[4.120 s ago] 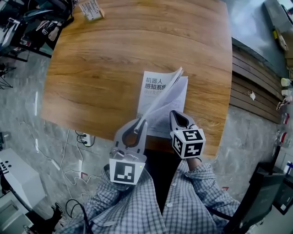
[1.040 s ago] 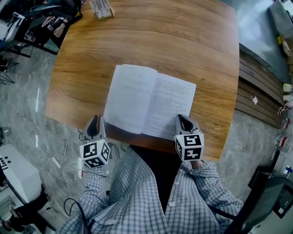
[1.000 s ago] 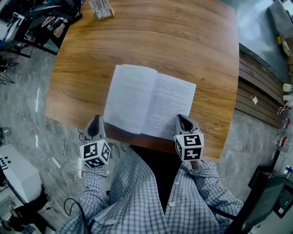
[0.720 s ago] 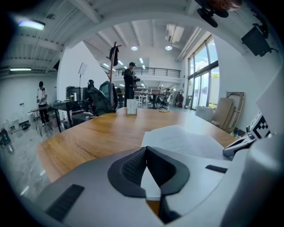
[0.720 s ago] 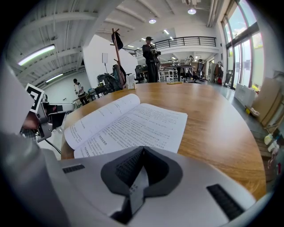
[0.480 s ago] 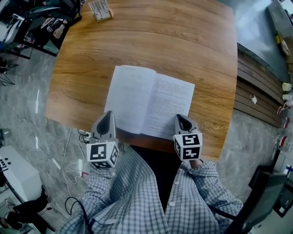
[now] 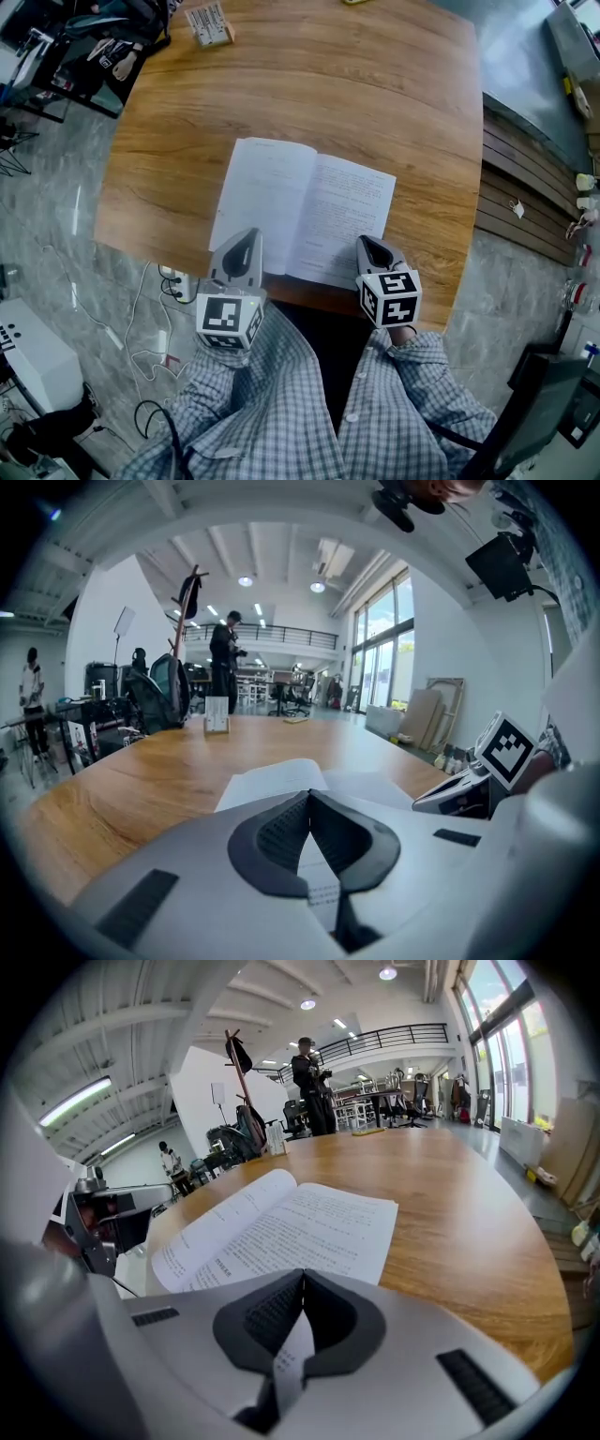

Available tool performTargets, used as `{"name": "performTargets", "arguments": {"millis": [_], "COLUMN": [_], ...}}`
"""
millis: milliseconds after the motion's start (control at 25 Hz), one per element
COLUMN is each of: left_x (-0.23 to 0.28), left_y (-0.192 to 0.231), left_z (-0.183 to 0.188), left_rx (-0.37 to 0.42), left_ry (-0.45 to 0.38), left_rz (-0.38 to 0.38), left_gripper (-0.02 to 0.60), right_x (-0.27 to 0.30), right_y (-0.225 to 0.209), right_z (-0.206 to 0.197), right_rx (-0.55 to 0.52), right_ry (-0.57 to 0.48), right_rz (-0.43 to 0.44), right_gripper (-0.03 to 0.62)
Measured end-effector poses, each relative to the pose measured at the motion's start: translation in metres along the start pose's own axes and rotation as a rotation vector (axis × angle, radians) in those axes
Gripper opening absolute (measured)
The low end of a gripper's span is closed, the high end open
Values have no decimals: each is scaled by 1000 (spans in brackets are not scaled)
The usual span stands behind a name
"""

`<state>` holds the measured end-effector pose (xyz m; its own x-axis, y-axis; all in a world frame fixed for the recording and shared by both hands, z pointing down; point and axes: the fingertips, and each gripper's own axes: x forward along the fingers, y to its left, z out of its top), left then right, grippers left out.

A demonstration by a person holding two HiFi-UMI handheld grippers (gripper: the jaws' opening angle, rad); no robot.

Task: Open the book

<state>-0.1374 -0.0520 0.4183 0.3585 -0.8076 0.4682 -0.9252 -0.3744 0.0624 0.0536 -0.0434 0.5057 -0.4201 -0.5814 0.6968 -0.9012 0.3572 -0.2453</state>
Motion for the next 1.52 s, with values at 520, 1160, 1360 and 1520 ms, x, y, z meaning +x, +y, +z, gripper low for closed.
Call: {"name": "performTargets", "arguments": {"millis": [520, 1160, 1360, 1520], "left_x": [8, 5, -3, -10], "left_y": [-33, -78, -91, -102], "left_z": [37, 105, 129, 147], "left_rx": [-104, -48, 0, 26], "left_ry": [-57, -145, -199, -244], "left_rz": [-130, -236, -245, -260], "left_gripper": [9, 9, 9, 9], "right_x": [-45, -106, -129, -146], "right_y": [8, 9, 13, 21], "right_z": [57, 123, 152, 171], "right_rx": [35, -25, -49, -66], "right_ry": [-134, -333, -408, -476], "right_rz": [29, 15, 27, 46], "right_gripper": [20, 20, 20, 20]}}
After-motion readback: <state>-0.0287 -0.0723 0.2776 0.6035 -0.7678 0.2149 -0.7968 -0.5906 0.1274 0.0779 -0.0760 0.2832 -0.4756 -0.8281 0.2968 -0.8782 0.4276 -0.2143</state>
